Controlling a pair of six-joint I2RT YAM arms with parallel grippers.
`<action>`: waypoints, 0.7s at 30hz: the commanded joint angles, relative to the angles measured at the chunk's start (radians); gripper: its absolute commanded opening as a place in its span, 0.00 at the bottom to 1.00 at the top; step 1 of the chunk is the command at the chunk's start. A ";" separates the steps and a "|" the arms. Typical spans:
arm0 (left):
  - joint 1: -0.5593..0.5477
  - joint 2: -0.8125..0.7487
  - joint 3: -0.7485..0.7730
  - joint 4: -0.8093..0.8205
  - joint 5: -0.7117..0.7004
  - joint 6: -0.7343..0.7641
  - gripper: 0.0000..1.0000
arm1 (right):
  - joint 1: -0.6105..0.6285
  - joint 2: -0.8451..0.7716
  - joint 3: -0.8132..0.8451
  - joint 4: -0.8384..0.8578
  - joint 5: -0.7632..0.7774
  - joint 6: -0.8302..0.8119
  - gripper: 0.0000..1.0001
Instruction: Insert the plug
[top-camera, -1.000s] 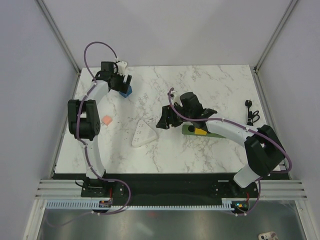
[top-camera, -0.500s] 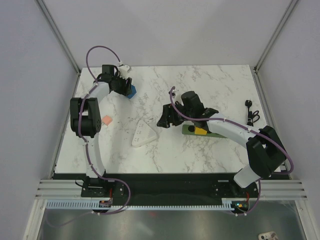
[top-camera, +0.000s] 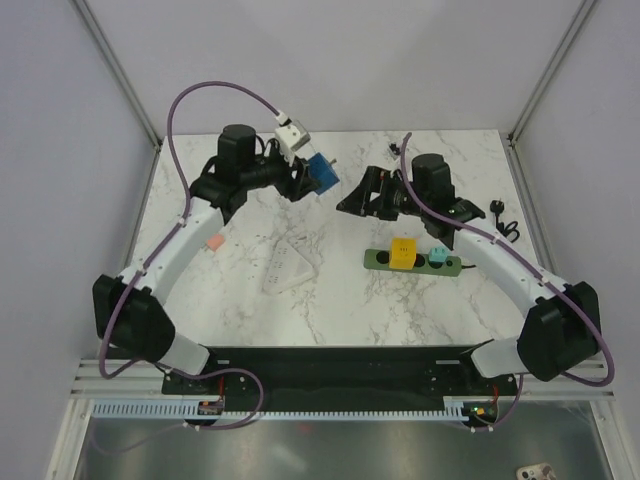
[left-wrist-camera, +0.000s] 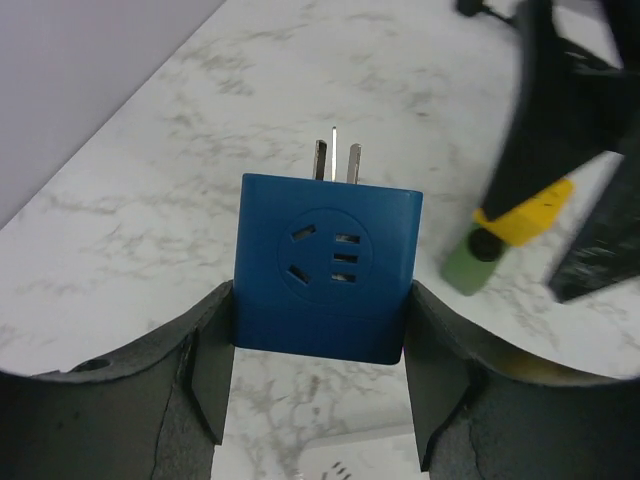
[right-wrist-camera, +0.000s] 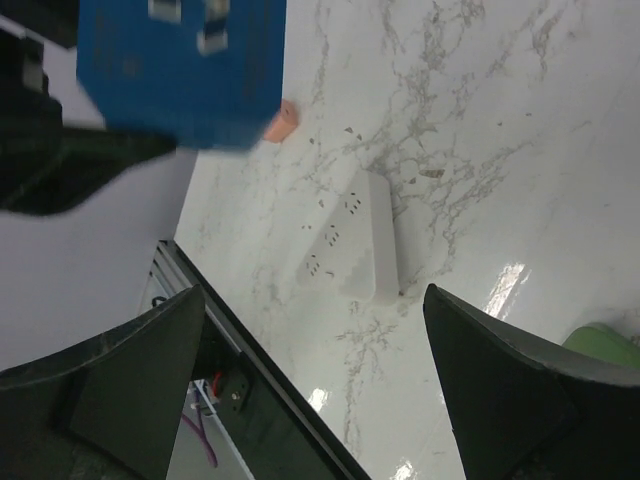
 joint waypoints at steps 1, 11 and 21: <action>-0.091 -0.114 -0.089 0.002 0.037 -0.028 0.02 | -0.034 -0.056 0.064 0.004 -0.104 0.077 0.98; -0.287 -0.372 -0.225 -0.015 -0.043 -0.067 0.02 | -0.043 -0.127 0.051 0.036 -0.251 0.130 0.98; -0.298 -0.367 -0.252 -0.043 -0.097 -0.041 0.02 | -0.042 -0.191 0.021 0.119 -0.336 0.189 0.98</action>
